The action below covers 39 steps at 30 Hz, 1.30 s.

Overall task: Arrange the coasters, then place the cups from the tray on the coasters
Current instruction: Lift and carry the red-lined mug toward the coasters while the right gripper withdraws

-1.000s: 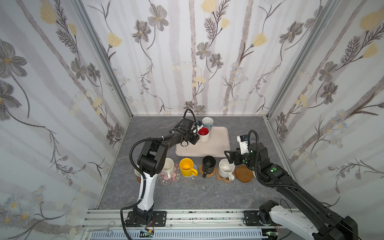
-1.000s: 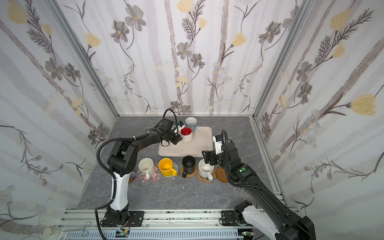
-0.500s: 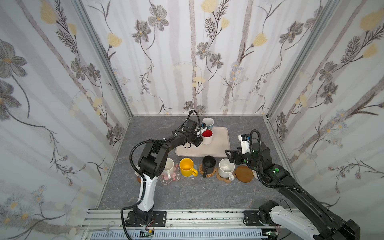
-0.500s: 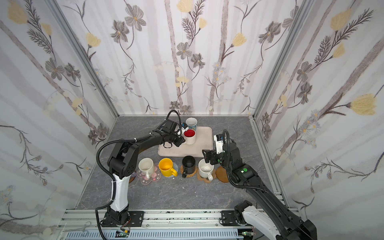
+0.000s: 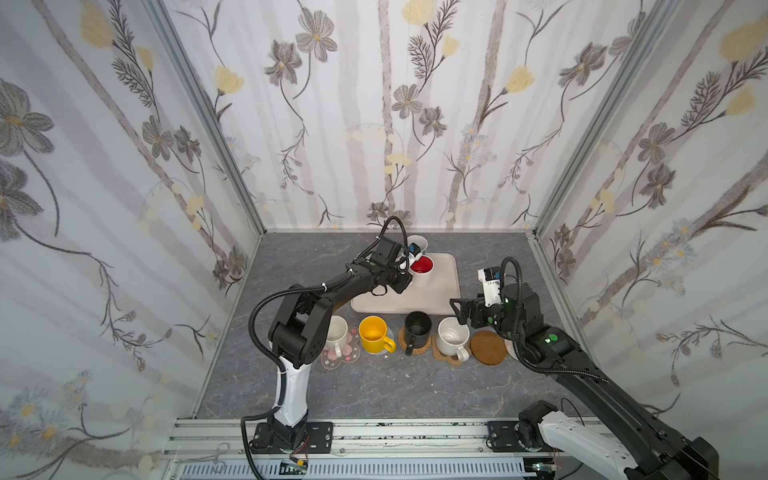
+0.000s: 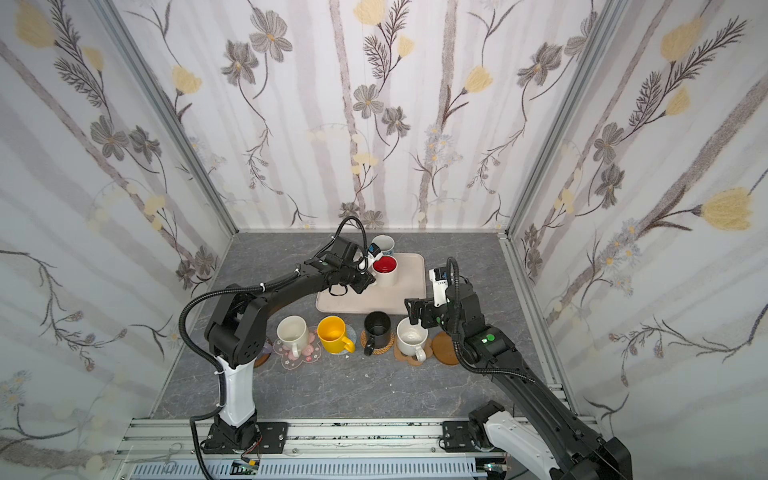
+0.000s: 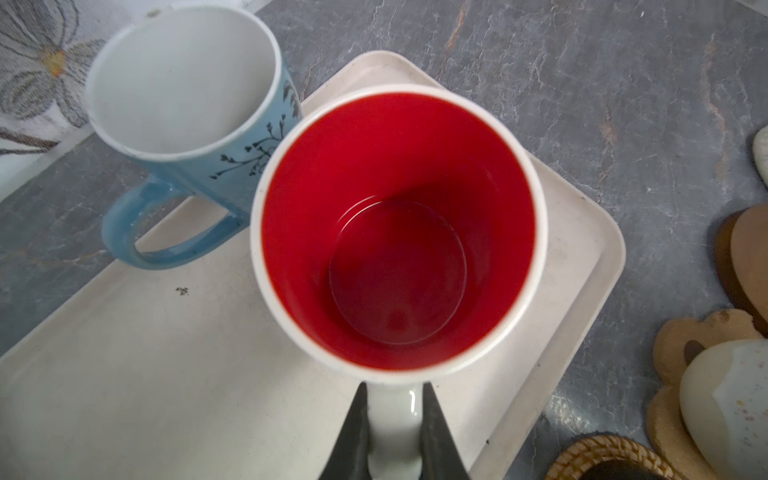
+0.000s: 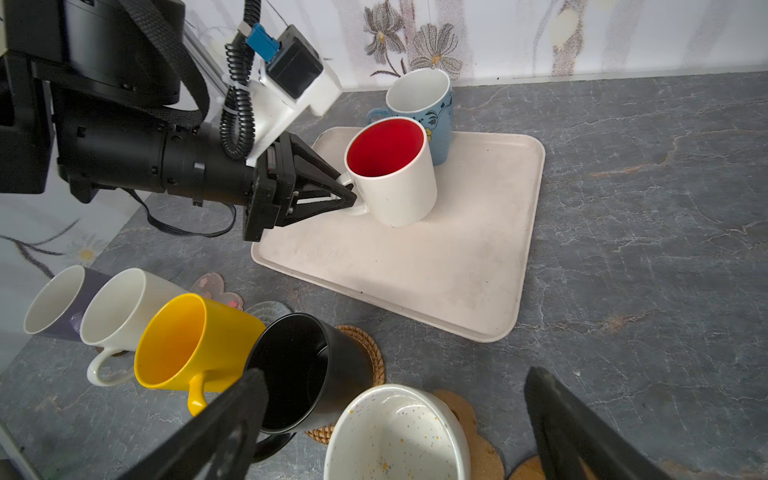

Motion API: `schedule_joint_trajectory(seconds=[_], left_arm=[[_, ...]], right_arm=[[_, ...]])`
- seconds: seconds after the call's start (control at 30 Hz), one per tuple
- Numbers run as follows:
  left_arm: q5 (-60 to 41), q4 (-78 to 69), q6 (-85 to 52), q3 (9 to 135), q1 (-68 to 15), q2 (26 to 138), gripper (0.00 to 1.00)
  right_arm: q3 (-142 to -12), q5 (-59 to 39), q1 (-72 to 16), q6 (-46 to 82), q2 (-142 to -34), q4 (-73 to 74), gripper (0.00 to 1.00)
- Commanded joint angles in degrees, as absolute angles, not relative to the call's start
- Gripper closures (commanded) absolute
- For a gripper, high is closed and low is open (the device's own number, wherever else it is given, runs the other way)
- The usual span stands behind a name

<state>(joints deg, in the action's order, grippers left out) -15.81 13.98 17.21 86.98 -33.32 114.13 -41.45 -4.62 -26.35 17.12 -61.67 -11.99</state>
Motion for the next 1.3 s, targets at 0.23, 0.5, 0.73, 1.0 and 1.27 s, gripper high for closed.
schedule_joint_trajectory(seconds=[0.23, 0.5, 0.73, 1.0, 1.27], left_arm=[[-12.4, 11.1, 17.1, 89.3, -39.5, 110.0, 1.00], [-9.1, 11.9, 10.3, 94.5, -46.2, 112.0, 1.00], [-8.1, 12.7, 3.8, 99.2, -52.0, 113.7, 1.00], [-2.9, 13.0, -3.5, 102.0, -58.9, 116.4, 1.00], [1.1, 13.2, -11.9, 103.5, -63.3, 117.6, 1.00]], right_arm=[[-41.1, -11.7, -14.9, 23.9, -57.7, -8.8, 0.00], [-40.3, -11.9, -3.1, 27.3, -54.3, -9.6, 0.00], [-39.3, -8.2, 2.9, 31.9, -53.7, -10.0, 0.00], [-35.3, -9.2, 9.0, 37.2, -52.8, -6.4, 0.00], [-32.0, -8.4, 14.2, 40.2, -50.9, -4.3, 0.00]])
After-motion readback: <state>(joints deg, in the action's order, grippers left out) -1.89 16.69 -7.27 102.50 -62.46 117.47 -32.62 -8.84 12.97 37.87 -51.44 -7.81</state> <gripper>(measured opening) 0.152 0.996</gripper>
